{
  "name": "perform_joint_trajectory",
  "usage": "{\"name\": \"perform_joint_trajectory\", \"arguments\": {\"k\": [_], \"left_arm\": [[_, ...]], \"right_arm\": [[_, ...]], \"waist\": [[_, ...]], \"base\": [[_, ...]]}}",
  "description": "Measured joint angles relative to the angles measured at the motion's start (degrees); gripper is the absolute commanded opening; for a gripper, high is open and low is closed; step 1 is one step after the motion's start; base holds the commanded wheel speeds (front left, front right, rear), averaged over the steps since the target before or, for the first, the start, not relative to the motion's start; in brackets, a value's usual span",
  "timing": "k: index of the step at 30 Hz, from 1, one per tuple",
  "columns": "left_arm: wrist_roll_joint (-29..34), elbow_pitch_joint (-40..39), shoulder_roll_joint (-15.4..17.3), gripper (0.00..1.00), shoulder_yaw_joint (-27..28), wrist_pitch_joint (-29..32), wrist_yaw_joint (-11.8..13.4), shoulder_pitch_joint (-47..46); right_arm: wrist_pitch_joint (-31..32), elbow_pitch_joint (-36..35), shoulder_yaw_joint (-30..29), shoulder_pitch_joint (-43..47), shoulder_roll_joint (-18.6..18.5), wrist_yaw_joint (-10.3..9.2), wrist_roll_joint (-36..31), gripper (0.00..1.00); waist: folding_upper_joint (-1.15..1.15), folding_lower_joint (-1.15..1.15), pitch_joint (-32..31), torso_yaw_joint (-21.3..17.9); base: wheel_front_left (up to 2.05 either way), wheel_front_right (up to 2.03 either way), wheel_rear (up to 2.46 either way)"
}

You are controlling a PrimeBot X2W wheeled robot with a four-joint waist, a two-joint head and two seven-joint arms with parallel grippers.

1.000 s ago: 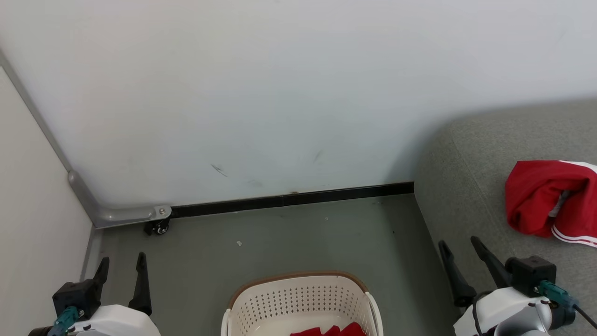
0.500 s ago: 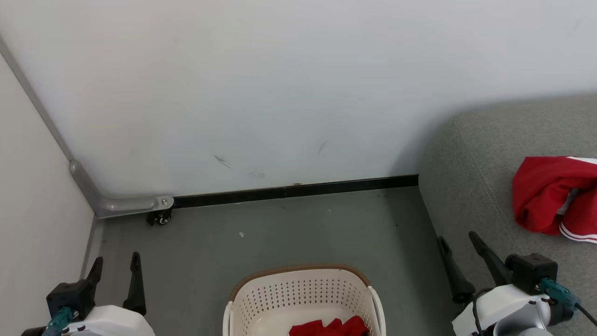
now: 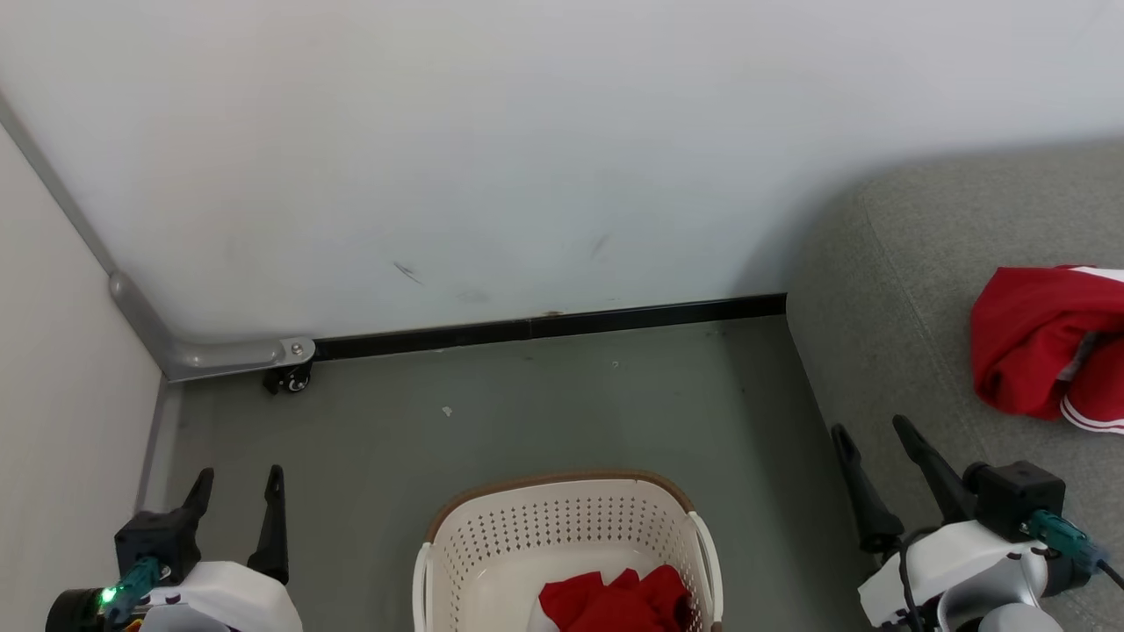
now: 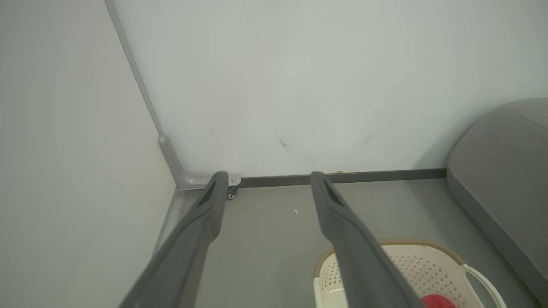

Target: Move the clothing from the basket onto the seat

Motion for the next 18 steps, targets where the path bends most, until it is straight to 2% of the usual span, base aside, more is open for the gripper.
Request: {"name": "perform_joint_trajectory", "arguments": {"k": [5,18], "left_arm": [[1.8,1.0,-0.2,1.0,-3.3,1.9,-1.6,-2.4],[4.5,6.7,-3.6,1.0,-9.7,6.1,-5.3,-9.3]], "right_arm": [[0.4,-1.0,0.0,-0.6,0.0,0.0,-0.1,1.0],[0.5,-4.9,-0.9,-4.9,0.0,0.0,-0.6,1.0]], "waist": [[0.0,0.0,1.8,-0.4],[0.0,0.0,8.0,-1.9]], "base": [[0.0,0.0,0.0],[0.0,0.0,0.0]]}}
